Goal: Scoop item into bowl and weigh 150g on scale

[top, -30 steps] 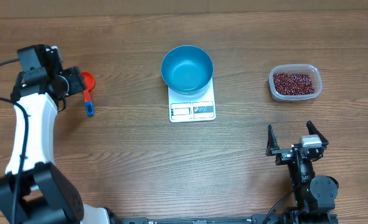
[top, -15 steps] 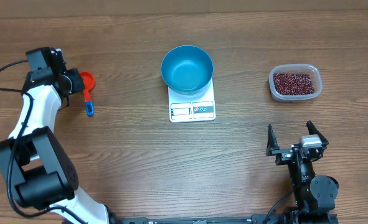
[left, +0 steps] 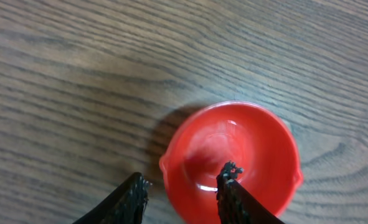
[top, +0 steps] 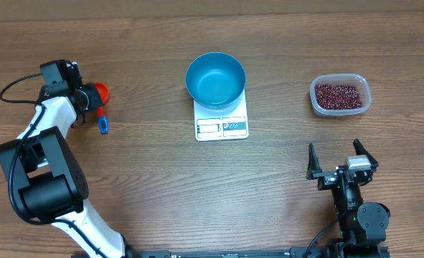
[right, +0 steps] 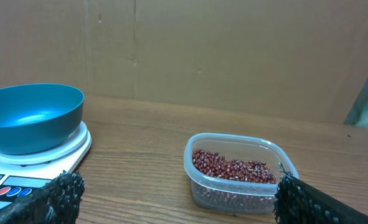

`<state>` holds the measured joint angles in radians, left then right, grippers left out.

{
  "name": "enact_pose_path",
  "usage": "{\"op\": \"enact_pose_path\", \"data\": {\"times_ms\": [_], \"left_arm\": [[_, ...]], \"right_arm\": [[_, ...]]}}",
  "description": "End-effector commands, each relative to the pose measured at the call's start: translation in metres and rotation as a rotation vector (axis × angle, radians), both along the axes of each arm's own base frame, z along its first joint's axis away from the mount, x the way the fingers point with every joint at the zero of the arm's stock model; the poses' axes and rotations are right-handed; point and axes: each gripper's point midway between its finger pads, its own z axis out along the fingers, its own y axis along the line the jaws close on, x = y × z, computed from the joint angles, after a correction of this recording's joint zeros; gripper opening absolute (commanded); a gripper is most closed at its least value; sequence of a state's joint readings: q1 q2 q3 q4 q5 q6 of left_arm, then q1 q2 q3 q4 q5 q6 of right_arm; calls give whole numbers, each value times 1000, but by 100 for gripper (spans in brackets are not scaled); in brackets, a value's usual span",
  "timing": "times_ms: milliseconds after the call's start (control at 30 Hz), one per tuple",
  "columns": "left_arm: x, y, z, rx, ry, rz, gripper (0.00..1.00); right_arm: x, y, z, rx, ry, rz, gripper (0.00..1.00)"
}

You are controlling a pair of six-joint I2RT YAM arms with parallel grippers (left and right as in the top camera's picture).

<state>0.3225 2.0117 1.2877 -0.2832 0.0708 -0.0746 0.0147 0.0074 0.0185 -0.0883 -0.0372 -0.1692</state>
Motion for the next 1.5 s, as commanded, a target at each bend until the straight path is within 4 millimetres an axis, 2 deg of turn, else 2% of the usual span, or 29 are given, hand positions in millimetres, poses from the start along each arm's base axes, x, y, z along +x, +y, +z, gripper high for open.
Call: {"op": "enact_pose_path", "data": {"times_ms": [0,233,300,367,400,500,600,667,800,933,1067,1167,1233,1467], "left_arm": [[6,3,-9,-2,1,-9,39],[5,2,-26,-11,25,-6,32],[4,2,-31,-14,34,-6,26],[3,2,-33,-15,38,-5,9],[3,2,-33,-15,37,-5,4],[5,3,-28,-15,26,5,4],[6,5,-13,-39,0,71,4],[7,6,5,-68,-37,131,4],[2,4,58,-185,-129,321,4],[-23,-7,107,-327,-167,506,4],[-66,-29,137,-470,-114,677,4],[-101,-48,148,-543,-36,782,4],[-118,-61,153,-554,4,791,4],[-148,-94,158,-539,103,742,4]], "right_arm": [[0,1,-3,5,0,6,100],[0,1,-3,5,0,6,100],[0,1,-3,5,0,6,100],[0,1,-3,5,0,6,100],[0,1,-3,5,0,6,100],[0,1,-3,5,0,6,100],[0,1,-3,5,0,6,100],[0,1,-3,5,0,6,100],[0,1,-3,5,0,6,100],[0,1,-3,5,0,6,100],[0,1,-3,5,0,6,100],[0,1,-3,5,0,6,100],[0,1,-3,5,0,6,100],[0,1,-3,5,0,6,100]]}}
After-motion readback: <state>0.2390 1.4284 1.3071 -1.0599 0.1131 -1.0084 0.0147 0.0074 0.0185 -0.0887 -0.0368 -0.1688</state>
